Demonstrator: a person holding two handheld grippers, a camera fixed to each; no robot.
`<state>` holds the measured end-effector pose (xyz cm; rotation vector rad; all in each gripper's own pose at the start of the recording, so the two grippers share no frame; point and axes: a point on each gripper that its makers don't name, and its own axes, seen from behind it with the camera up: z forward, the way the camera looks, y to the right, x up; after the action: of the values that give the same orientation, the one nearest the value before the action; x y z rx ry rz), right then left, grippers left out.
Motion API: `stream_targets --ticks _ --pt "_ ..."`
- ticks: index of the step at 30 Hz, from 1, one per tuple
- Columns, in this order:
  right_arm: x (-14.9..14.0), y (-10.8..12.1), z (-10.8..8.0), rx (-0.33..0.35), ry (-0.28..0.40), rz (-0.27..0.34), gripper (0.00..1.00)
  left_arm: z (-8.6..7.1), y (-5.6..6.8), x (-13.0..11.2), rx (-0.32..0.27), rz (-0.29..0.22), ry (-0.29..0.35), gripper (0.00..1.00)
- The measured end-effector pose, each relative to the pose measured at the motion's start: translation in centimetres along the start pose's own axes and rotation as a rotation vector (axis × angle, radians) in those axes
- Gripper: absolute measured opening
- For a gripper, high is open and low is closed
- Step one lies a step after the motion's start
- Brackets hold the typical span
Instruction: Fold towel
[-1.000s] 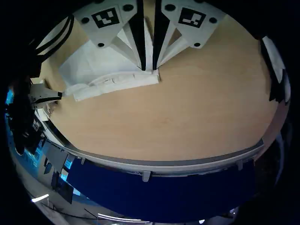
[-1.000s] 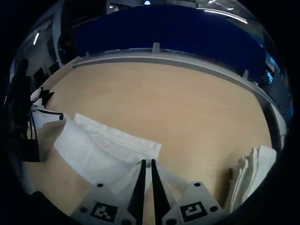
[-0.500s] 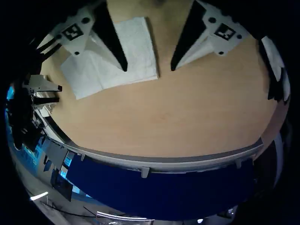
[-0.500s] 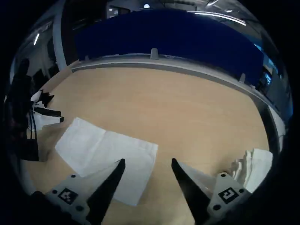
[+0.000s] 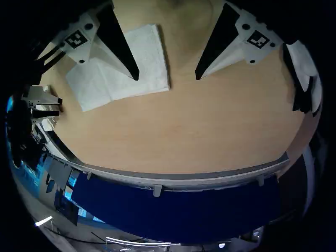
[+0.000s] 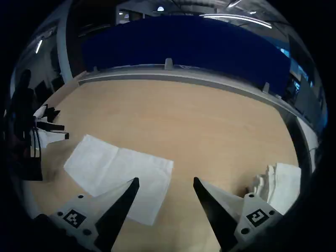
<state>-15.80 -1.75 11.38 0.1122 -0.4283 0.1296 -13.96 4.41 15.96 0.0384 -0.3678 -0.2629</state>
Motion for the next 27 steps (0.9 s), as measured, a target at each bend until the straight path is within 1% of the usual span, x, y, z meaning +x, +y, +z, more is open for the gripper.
stream_targets --ticks 6,11,18,27 --pt "-0.3 -0.2 -1.2 -0.003 0.005 -0.002 1.0 -1.3 -0.3 -0.1 0.002 -0.032 0.006 1.0" --pt "-0.8 -0.3 -2.2 -0.007 0.006 -0.006 1.0 -2.1 -0.4 -0.4 0.002 -0.046 0.009 1.0" --pt "-1.4 -0.3 -2.7 -0.011 0.002 -0.013 1.0 -3.0 -0.3 -0.7 0.004 -0.047 0.012 1.0" --pt "-2.5 -0.5 -3.4 -0.008 -0.014 -0.031 1.0 -4.7 -0.9 -2.1 0.019 -0.041 0.006 1.0"
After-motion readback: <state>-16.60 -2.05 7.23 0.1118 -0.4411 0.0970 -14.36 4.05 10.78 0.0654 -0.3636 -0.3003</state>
